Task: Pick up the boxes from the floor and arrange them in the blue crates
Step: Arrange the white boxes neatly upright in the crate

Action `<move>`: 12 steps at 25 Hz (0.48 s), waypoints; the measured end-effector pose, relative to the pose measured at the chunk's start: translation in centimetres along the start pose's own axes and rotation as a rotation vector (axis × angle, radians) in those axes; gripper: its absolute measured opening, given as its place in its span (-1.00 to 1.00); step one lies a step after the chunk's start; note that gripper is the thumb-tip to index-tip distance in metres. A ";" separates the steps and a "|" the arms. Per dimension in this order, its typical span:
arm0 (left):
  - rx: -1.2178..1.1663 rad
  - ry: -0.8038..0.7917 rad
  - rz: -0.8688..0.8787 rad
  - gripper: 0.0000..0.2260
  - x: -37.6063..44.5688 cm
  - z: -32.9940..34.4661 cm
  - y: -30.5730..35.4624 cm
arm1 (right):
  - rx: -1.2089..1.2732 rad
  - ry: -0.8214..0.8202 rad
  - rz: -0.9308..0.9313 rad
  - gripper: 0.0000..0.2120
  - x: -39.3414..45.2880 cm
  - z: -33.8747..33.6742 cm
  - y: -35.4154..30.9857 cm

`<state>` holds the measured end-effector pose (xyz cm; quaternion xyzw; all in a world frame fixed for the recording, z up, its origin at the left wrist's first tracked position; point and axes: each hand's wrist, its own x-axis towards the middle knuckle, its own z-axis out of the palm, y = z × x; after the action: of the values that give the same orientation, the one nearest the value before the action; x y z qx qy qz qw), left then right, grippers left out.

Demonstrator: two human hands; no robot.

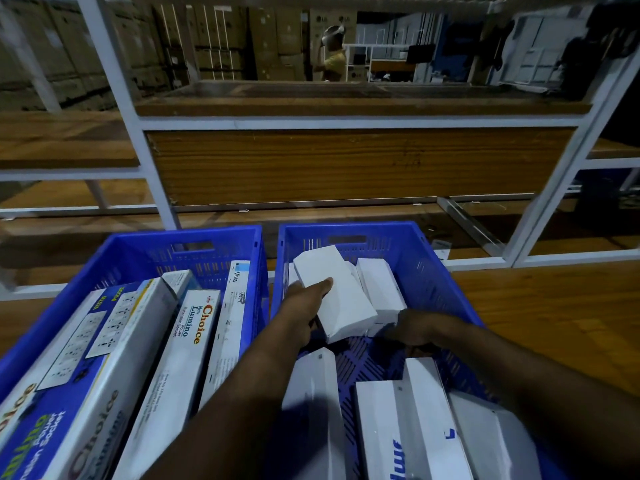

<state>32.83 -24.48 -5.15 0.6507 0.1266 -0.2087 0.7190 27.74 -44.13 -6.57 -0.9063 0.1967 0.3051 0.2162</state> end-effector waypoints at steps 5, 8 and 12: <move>-0.065 0.038 0.173 -0.69 -0.3 0.3 0.9 | -0.200 0.045 -0.234 -0.70 -1.2 -0.2 -2.4; -0.088 0.063 0.198 -0.63 -0.6 0.1 1.1 | 0.171 0.260 -0.288 -0.84 -0.5 -1.9 -3.5; -0.101 0.115 0.288 -0.63 -0.6 0.0 0.9 | 0.007 0.070 -0.295 -0.90 -0.1 -1.4 -3.5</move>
<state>32.70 -24.32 -4.08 0.6362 0.0834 -0.0595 0.7647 30.00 -41.96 -4.53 -0.9347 0.0701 0.2378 0.2549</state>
